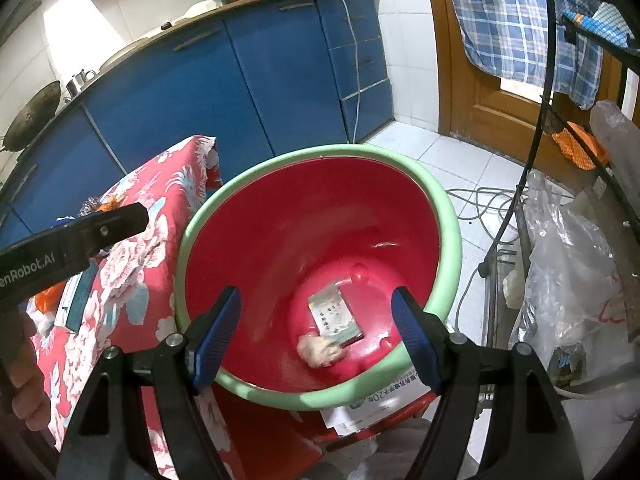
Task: Collect trash
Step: 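Carry both items over the red bucket and open both grippers to drop them, then return both grippers to the table toward the orange glove and white box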
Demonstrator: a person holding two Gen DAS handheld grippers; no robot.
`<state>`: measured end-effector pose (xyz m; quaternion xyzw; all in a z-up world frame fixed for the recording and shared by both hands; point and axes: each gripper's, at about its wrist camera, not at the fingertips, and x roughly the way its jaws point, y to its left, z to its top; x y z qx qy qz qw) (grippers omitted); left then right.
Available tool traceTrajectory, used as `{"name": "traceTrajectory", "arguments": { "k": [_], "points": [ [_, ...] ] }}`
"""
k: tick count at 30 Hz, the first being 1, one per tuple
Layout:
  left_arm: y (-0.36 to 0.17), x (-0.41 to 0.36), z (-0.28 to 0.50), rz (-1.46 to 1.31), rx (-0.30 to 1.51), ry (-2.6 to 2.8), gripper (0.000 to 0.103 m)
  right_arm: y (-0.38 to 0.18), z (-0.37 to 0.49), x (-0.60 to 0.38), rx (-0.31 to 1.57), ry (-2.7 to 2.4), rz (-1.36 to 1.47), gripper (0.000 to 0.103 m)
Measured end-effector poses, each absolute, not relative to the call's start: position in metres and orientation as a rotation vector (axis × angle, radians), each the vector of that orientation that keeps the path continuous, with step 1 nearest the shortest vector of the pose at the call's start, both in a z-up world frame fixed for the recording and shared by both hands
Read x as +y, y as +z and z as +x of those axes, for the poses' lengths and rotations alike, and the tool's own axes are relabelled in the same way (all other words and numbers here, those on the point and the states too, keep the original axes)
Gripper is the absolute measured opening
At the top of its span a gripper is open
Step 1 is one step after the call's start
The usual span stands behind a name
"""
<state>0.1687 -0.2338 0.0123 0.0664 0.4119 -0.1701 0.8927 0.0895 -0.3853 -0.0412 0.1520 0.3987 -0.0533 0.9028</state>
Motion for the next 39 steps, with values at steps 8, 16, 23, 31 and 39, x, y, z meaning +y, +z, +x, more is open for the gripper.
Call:
{"name": "traceTrajectory", "arguments": {
  "k": [8, 16, 23, 31, 39],
  "points": [
    [0.022, -0.215, 0.160, 0.112, 0.835, -0.334, 0.061, -0.030, 0.085, -0.375, 0.806, -0.102, 0.293, 0.079],
    [0.024, -0.185, 0.154, 0.082, 0.833, -0.288, 0.061, -0.018, 0.083, -0.357, 0.793, -0.081, 0.258, 0.080],
    [0.028, -0.158, 0.148, 0.063, 0.819, -0.243, 0.061, -0.010, 0.084, -0.337, 0.785, -0.054, 0.232, 0.085],
    [0.027, -0.130, 0.144, 0.038, 0.821, -0.201, 0.061, -0.004, 0.086, -0.315, 0.784, -0.023, 0.202, 0.085],
    [0.024, -0.097, 0.142, 0.006, 0.821, -0.151, 0.061, -0.004, 0.090, -0.296, 0.798, 0.004, 0.181, 0.085]
  ]
}}
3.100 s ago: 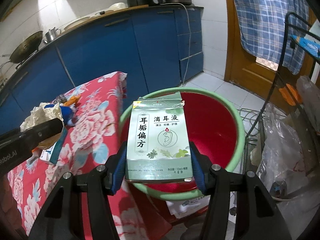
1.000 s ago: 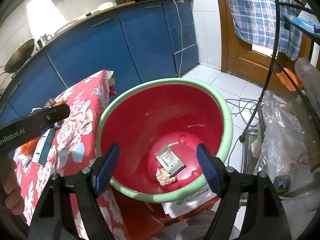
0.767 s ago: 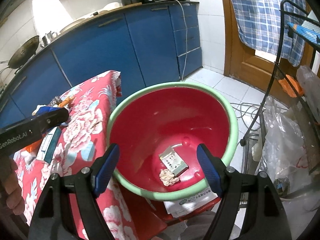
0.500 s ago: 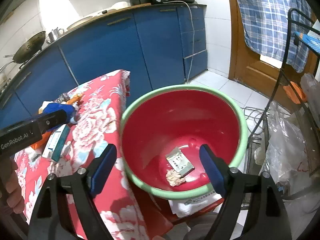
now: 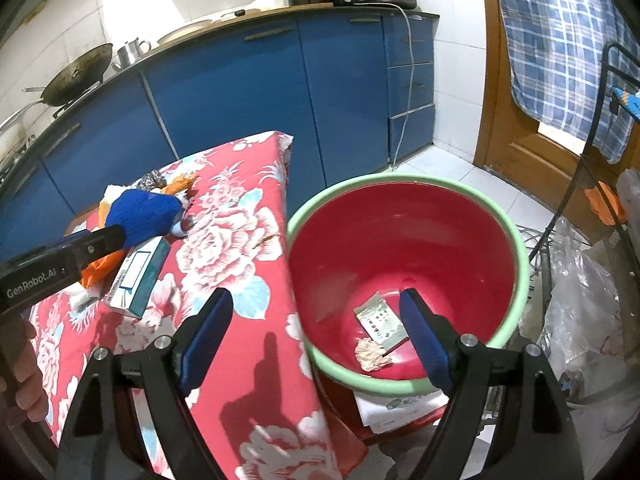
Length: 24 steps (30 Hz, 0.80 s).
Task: Collect trash
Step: 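Return both grippers to the table toward the orange glove and white box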
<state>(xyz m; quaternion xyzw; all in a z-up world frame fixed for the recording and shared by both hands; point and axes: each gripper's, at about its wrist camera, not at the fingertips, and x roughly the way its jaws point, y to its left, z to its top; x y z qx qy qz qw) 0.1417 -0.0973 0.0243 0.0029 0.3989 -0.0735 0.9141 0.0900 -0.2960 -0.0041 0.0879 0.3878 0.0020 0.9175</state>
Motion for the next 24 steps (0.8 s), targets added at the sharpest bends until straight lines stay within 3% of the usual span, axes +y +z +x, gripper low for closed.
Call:
{"name": "traceTrajectory", "arguments": {
  "k": [24],
  "points": [
    [0.007, -0.014, 0.157, -0.014, 0.849, -0.021, 0.061, -0.013, 0.110, -0.240, 0.854, 0.081, 0.124, 0.085]
  ]
}}
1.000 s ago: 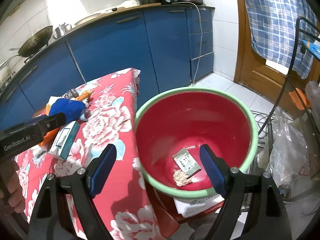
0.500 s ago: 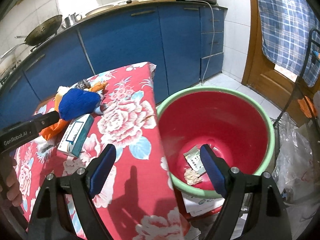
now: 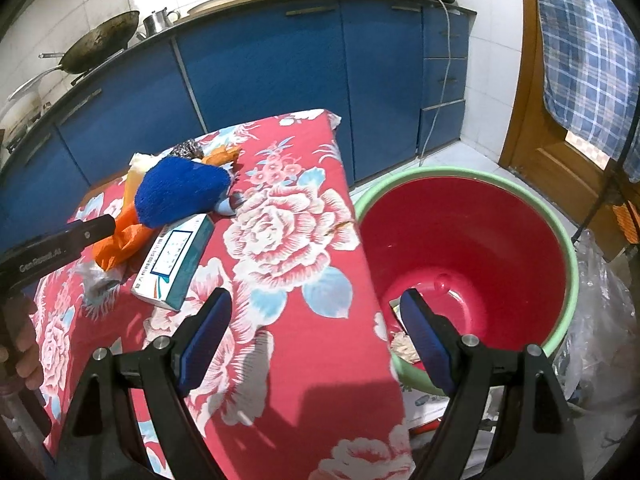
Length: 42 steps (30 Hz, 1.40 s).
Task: Collect trash
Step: 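Return both grippers to the table toward the orange glove and white box, then grasp the orange mesh glove with the left gripper while the right grasps the white box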
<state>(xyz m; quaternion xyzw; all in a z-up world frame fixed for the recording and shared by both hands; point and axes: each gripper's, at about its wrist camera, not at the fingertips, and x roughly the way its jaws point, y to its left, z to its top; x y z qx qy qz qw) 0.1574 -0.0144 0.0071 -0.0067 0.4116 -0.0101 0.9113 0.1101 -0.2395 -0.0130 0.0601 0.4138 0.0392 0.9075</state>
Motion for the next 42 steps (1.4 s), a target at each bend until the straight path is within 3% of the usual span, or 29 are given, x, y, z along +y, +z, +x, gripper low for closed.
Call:
{"name": "traceTrajectory", "arguments": {
  "k": [16, 17, 19, 24, 42],
  "points": [
    [-0.015, 0.000, 0.172, -0.071, 0.877, -0.076, 0.059, -0.019, 0.122, -0.211, 0.897, 0.132, 0.120, 0.087],
    [-0.015, 0.001, 0.171, -0.080, 0.870, -0.085, 0.055, -0.019, 0.123, -0.210, 0.900, 0.135, 0.121, 0.087],
    [-0.017, 0.003, 0.171, -0.105, 0.875, -0.114, 0.026, -0.020, 0.124, -0.207, 0.906, 0.141, 0.121, 0.087],
    [-0.016, 0.009, 0.166, -0.152, 0.865, -0.152, 0.011, -0.021, 0.126, -0.199, 0.915, 0.155, 0.123, 0.087],
    [0.015, 0.049, 0.125, -0.303, 0.749, -0.133, 0.009, -0.027, 0.146, -0.148, 0.966, 0.237, 0.144, 0.088]
  ]
}}
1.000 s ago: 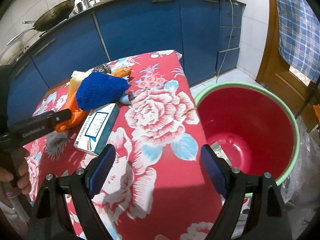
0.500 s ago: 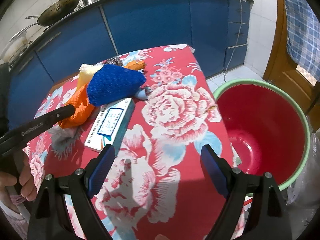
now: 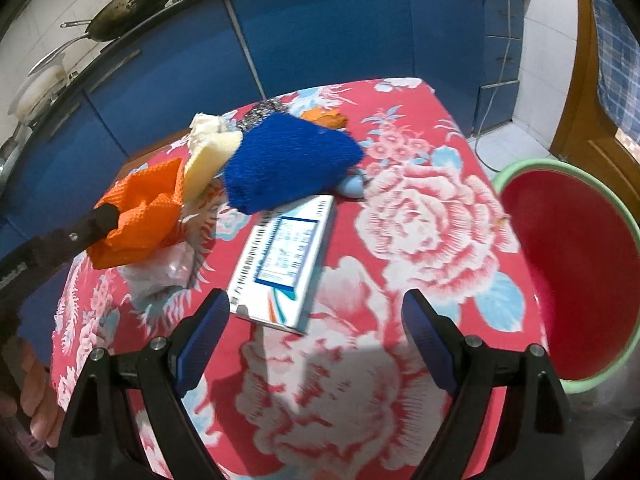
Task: Collect trash
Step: 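Grasp the orange mesh glove with the left gripper while the right grasps the white box, then lift the orange glove with the left gripper while the right carries the white box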
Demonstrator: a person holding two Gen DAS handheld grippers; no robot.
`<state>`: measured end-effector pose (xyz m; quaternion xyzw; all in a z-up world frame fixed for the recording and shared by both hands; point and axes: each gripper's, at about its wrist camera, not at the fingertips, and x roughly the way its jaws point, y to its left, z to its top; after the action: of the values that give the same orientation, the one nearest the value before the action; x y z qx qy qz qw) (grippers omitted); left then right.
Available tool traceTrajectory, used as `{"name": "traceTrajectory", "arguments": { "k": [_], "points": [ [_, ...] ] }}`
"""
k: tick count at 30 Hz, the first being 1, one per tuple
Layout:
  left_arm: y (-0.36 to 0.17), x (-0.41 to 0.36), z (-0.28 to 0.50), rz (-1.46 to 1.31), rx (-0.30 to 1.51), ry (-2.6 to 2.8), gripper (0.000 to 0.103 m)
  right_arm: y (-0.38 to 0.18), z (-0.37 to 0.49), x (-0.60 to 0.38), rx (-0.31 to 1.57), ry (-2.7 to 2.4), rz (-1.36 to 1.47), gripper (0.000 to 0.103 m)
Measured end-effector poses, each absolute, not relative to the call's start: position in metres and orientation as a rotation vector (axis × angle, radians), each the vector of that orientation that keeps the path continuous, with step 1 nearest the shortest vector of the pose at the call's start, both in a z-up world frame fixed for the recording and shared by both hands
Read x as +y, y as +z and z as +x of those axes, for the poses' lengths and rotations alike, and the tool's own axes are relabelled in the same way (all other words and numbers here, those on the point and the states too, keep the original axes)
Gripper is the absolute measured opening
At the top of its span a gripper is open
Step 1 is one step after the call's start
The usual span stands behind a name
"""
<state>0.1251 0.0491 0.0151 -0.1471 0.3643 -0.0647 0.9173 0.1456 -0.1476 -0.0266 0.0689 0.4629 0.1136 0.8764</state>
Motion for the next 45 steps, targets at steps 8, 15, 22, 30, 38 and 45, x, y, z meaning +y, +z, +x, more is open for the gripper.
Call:
{"name": "traceTrajectory", "arguments": {
  "k": [8, 15, 22, 30, 38, 45],
  "points": [
    [0.017, 0.061, 0.118, -0.317, 0.733, -0.109, 0.009, -0.036, 0.156, -0.125, 0.982, 0.233, 0.116, 0.088],
    [0.025, 0.062, 0.110, -0.322, 0.709, -0.126, 0.009, -0.038, 0.152, -0.120, 0.960, 0.195, 0.055, 0.070],
    [0.034, 0.054, 0.104, -0.305, 0.689, -0.142, 0.009, -0.036, 0.144, -0.127, 0.962, 0.199, 0.049, 0.054],
    [0.044, 0.041, 0.099, -0.286, 0.672, -0.158, 0.008, -0.032, 0.127, -0.139, 0.946, 0.210, 0.067, 0.053],
    [0.052, 0.021, 0.095, -0.264, 0.666, -0.193, 0.008, -0.017, 0.102, -0.159, 0.893, 0.182, 0.078, 0.053],
    [0.060, 0.000, 0.092, -0.238, 0.656, -0.232, 0.008, -0.009, 0.086, -0.179, 0.867, 0.164, 0.104, 0.053]
  ]
}}
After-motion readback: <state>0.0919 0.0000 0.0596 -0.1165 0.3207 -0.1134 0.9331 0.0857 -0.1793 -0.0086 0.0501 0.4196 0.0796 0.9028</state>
